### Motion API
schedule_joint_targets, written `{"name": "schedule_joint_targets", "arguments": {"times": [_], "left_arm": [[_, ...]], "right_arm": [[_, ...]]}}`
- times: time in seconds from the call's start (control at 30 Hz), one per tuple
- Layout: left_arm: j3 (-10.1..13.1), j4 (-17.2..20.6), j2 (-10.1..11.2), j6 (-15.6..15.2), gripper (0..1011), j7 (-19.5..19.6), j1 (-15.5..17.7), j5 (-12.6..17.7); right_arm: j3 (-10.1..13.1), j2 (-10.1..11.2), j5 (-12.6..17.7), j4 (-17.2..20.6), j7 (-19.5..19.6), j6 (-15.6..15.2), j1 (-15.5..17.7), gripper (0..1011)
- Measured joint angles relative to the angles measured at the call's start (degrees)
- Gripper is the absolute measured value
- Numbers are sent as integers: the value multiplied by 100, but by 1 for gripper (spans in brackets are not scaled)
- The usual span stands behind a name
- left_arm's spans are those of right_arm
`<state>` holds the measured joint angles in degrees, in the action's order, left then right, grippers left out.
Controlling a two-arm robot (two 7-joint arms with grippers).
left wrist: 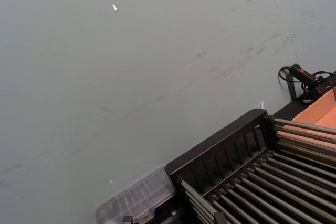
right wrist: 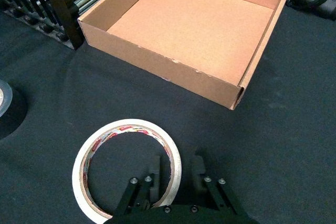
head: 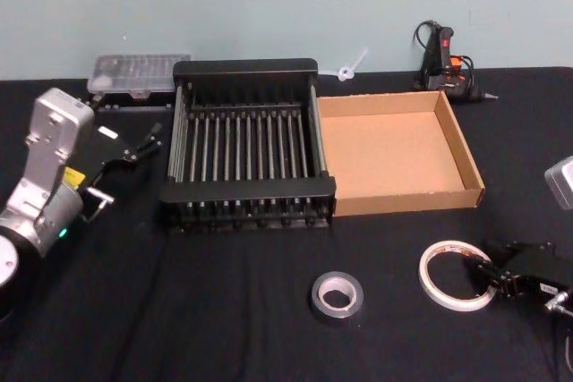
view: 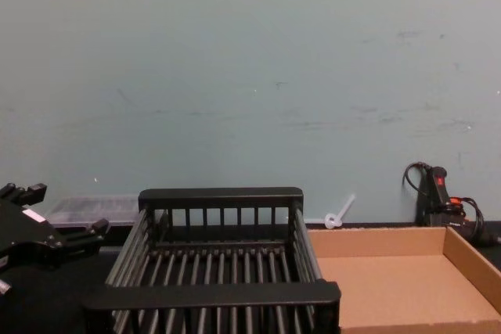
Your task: Pick up the white tape and place it into the black box , Pick up the silver tape and place it into the brown box.
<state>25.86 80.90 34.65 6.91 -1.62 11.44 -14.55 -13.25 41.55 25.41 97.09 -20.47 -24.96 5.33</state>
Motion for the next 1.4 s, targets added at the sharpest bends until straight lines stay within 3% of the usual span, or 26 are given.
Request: {"name": "schedule_joint_targets", "arguments": {"times": [0.1,0.13,0.23,0.4,1.4], "left_arm": [[0,0,0,0,1001,0,0,0],[0,0,0,0,1002,0,0,0],[0,0,0,0,1002,0,0,0],[0,0,0,0,1001,0,0,0],[0,0,0,0,1002,0,-1,0]], "right_arm": [[0,0,0,0,0,0,0,330],[0,0,0,0,0,0,0,257],[0,0,0,0,0,0,0,160],[0,0,0,0,0,0,0,83],[48,-47,9,-15,-6,59,-7,77]]}}
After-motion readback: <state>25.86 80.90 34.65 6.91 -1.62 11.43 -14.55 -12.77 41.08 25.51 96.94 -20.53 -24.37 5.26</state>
